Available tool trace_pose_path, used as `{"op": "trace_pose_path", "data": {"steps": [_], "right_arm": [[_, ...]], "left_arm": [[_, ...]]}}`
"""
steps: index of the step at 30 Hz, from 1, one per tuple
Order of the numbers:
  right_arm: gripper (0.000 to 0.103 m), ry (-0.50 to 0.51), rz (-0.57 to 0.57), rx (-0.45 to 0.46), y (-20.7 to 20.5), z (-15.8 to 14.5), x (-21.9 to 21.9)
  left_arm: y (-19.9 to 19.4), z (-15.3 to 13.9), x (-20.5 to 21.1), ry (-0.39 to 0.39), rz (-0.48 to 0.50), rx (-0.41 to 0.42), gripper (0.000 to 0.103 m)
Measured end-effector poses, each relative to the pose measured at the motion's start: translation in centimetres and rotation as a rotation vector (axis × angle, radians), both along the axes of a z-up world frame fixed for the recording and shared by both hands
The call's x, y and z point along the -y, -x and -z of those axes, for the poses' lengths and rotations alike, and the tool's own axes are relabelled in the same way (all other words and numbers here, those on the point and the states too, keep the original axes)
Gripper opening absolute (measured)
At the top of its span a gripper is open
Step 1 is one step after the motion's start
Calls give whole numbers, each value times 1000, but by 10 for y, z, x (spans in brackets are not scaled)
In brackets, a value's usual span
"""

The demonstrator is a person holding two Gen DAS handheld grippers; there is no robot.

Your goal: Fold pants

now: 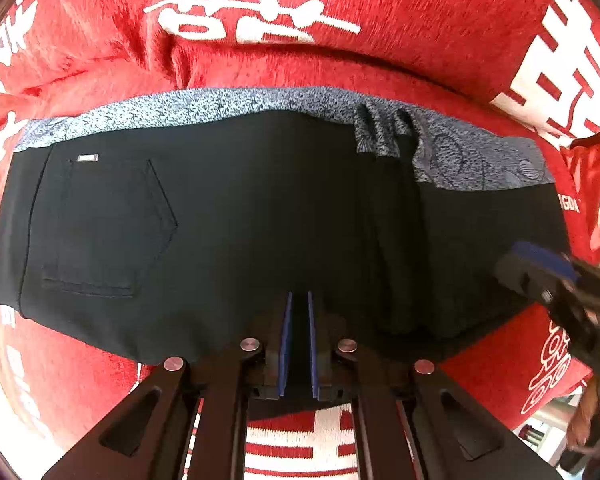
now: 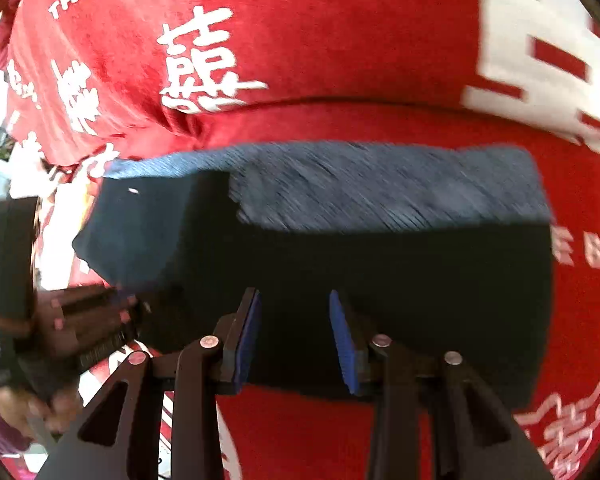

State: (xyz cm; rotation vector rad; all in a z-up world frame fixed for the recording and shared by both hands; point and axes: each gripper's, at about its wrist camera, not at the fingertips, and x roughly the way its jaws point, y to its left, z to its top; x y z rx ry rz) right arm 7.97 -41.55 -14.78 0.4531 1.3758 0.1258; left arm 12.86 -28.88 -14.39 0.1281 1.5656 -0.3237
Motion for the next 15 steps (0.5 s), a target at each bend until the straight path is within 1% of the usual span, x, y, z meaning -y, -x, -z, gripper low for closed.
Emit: {"op": "trace_pose_path", "data": {"steps": [3, 5, 6, 7, 10, 13, 15], "right_arm": [[39, 23, 26, 9, 13, -6, 9], [41, 56, 27, 29, 13, -10, 9], [42, 63, 18, 28, 13, -9, 10], [42, 65, 18, 22, 12, -7, 9], [42, 58, 22, 17, 8, -2, 6], [42, 62, 22, 16, 7, -5, 2], [42, 80, 21, 26, 7, -12, 1]], "left_arm": [[0, 3, 3, -17, 1, 5, 9], [1, 3, 5, -43, 3, 21, 29], [1, 3, 6, -65, -3, 32, 52], [1, 2, 3, -72, -20, 42, 64], [-1, 3, -4, -46, -54, 23, 64], [1, 3, -4, -64, -44, 28, 64], [1, 4, -2, -72, -53, 27, 64]]}}
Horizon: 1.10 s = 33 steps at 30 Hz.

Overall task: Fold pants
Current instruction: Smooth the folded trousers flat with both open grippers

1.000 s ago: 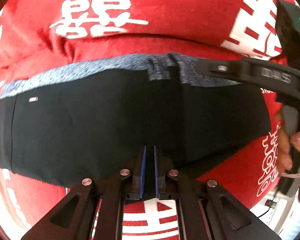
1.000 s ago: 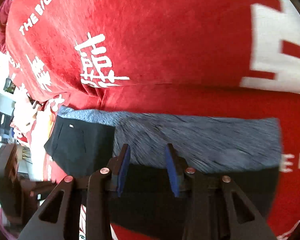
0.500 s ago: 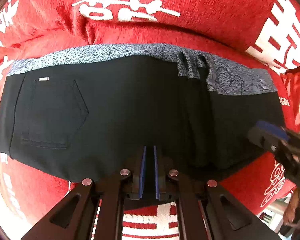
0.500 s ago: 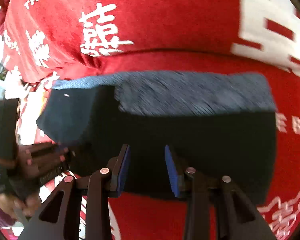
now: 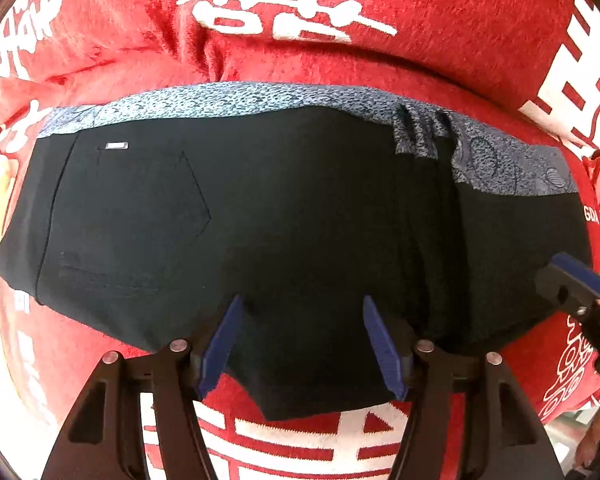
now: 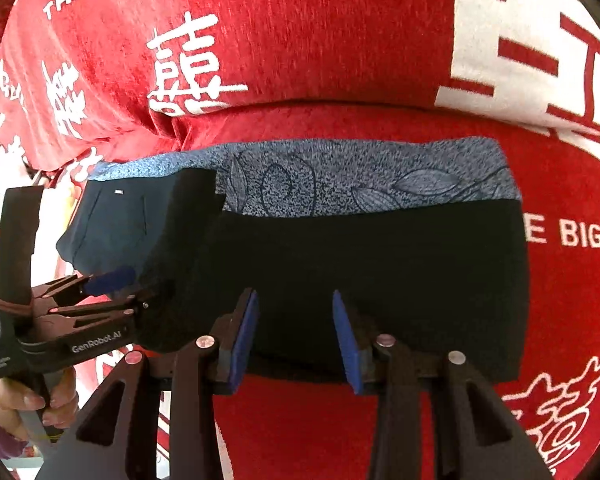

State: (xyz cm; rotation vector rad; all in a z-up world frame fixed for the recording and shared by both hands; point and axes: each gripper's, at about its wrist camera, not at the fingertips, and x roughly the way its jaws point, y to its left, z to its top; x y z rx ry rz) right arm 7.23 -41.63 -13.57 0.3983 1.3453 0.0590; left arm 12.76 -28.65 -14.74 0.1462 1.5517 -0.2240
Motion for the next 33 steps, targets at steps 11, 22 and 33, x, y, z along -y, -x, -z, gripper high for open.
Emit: {"op": "trace_pose_path", "data": {"steps": [11, 22, 33], "right_arm": [[65, 134, -131, -61, -5, 15, -43], [65, 164, -142, -86, -2, 12, -50], [66, 144, -164, -111, -1, -1, -69]], "left_arm": [[6, 7, -25, -40, -17, -30, 89], [0, 0, -56, -52, -20, -22, 89], [-11, -1, -98, -11, -56, -14, 89]]}}
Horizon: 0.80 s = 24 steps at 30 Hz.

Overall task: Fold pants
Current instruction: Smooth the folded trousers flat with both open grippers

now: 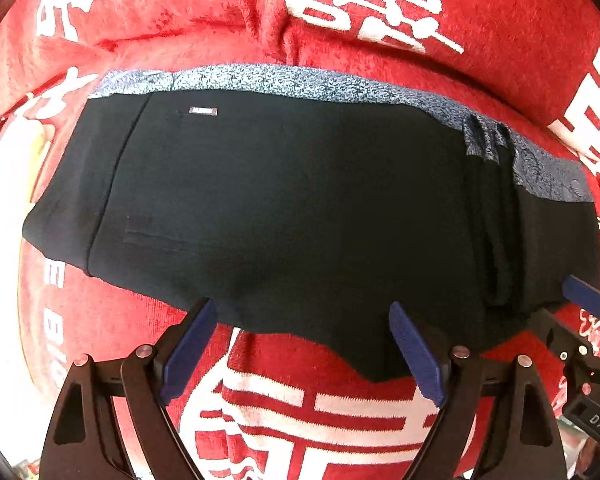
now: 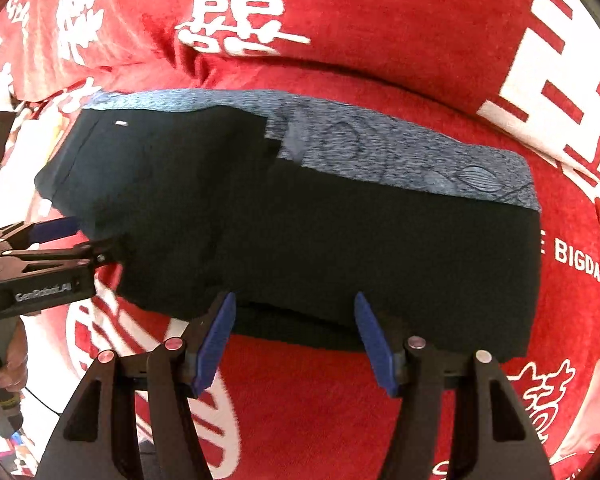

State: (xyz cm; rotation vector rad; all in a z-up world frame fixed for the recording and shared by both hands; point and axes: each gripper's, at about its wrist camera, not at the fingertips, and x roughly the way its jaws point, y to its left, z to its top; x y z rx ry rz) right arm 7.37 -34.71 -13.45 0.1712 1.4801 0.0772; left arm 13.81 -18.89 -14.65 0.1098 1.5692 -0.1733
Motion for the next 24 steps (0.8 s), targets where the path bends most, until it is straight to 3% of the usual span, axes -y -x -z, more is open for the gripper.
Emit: {"op": "trace_pose_path", "data": {"steps": [9, 24], "right_arm": [[66, -116, -44, -37, -9, -8, -43], [66, -109, -147, -93, -24, 5, -87]], "left_arm": [[-6, -14, -60, 67, -127, 29, 89], [-11, -5, -120, 50, -258, 35, 89]]}}
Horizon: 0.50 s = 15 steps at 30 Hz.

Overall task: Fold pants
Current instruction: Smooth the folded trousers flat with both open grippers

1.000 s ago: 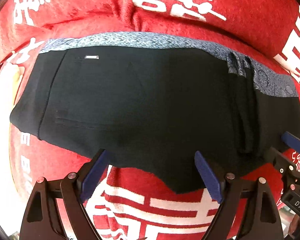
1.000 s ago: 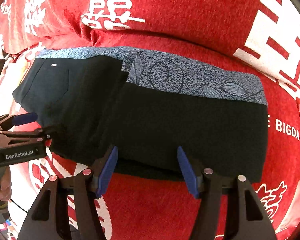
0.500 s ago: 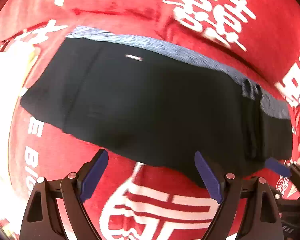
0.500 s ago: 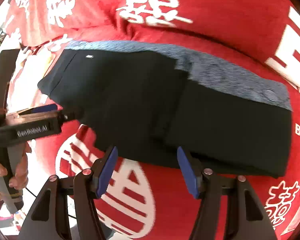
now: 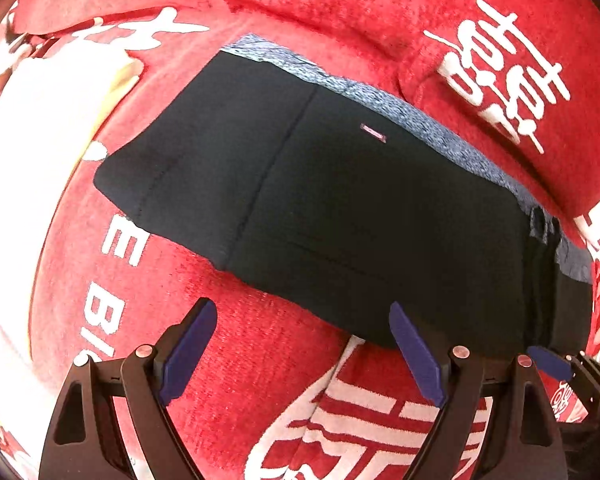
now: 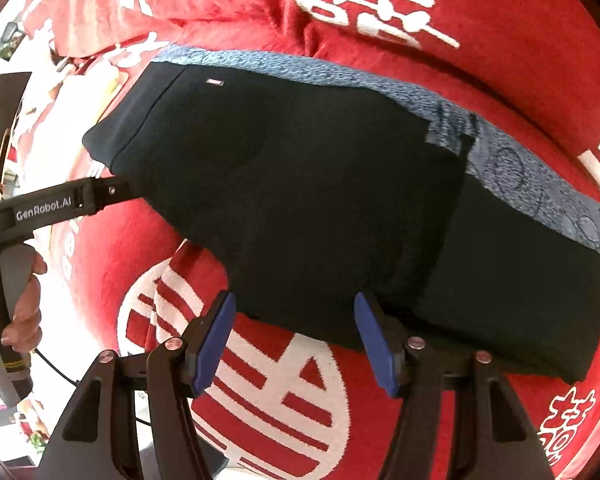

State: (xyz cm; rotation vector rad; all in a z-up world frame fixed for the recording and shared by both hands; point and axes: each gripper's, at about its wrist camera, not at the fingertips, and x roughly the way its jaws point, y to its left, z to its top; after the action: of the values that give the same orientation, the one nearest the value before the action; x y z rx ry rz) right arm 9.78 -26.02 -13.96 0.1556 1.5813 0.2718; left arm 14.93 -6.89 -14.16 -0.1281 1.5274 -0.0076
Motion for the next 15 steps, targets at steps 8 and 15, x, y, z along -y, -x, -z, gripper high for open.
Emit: {"op": "trace_pose_path", "data": {"steps": [8, 15], "right_arm": [[66, -16, -23, -1, -8, -3, -17], [66, -28, -27, -7, -14, -2, -25]], "left_arm": [[3, -3, -15, 14, -40, 5, 89], [2, -3, -32, 32, -76, 11, 89]]}}
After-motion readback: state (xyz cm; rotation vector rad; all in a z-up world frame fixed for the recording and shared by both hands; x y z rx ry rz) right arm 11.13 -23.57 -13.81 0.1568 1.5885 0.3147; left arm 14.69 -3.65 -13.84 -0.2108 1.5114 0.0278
